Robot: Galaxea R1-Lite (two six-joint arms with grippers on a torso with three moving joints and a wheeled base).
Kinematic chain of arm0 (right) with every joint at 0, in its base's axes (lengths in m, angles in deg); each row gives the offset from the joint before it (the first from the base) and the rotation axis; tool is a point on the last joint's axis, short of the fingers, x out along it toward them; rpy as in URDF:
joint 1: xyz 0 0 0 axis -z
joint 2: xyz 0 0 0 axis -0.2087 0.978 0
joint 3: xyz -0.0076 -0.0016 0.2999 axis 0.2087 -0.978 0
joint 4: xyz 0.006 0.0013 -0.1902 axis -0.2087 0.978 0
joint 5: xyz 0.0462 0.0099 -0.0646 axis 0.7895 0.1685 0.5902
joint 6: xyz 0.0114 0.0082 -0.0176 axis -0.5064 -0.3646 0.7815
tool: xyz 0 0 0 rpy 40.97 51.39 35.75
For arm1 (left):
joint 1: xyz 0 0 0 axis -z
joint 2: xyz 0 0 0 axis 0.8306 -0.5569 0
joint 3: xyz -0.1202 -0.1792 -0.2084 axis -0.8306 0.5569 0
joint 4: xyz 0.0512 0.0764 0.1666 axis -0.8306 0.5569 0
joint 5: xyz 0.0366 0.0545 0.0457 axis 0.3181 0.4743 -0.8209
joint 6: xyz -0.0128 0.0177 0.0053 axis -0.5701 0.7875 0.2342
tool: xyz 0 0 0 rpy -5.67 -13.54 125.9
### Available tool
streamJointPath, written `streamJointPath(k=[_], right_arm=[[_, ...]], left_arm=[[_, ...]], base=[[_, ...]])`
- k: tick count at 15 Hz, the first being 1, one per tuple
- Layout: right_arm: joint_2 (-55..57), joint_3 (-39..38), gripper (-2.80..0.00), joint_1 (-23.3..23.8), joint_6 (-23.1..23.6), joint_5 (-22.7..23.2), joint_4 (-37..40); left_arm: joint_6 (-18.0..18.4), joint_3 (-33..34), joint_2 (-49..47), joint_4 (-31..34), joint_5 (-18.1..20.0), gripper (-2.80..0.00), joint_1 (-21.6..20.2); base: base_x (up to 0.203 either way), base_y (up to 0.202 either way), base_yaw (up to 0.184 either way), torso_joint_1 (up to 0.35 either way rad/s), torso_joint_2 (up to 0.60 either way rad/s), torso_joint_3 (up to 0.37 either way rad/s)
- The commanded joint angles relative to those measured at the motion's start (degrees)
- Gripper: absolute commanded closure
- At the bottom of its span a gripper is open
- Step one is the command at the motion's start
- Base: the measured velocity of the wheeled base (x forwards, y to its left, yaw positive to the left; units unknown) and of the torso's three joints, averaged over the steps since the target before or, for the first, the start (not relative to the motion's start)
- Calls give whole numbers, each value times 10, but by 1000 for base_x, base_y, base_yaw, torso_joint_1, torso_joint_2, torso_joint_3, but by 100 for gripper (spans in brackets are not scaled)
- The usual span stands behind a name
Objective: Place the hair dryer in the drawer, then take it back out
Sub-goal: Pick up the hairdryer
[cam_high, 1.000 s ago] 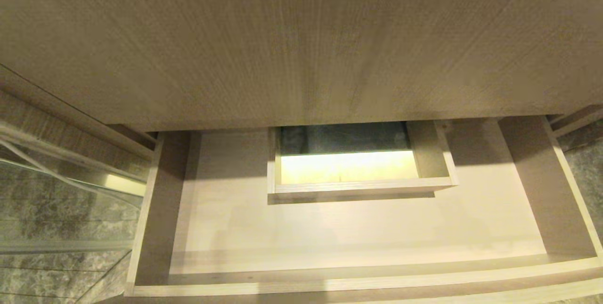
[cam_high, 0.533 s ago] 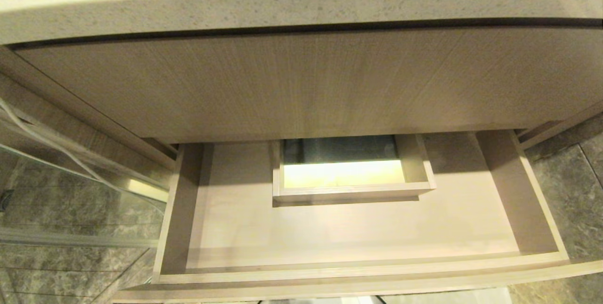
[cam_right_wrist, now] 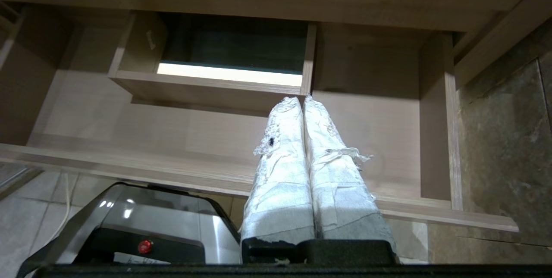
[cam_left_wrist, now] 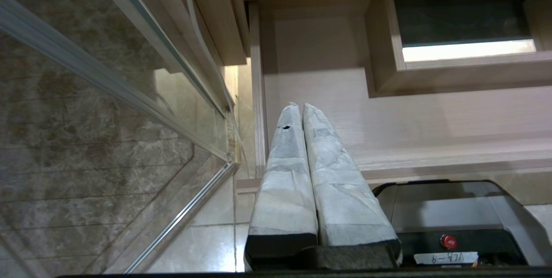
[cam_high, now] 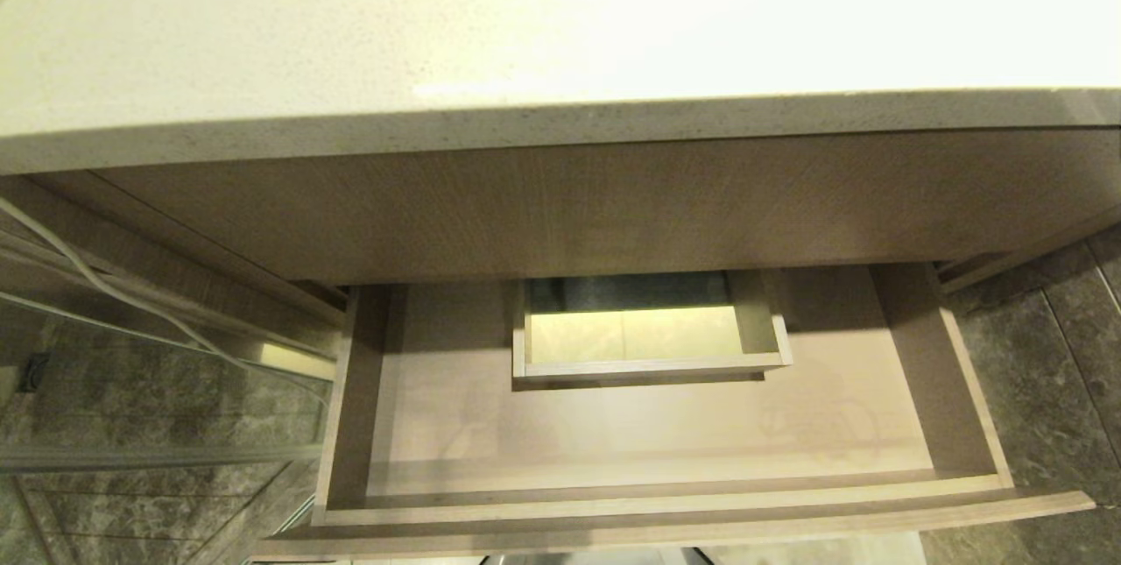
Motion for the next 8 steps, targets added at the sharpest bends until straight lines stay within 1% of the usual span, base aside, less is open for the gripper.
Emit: streamJointPath(k=[1, 8], right_arm=[[-22, -23, 0, 0, 1, 0, -1], [-22, -23, 0, 0, 1, 0, -1]], left_arm=[[0, 0, 0, 0, 0, 0, 0], [0, 0, 0, 0, 1, 0, 0]], base=[[0, 0, 0, 295, -530, -251], [0, 0, 0, 304, -569, -267]])
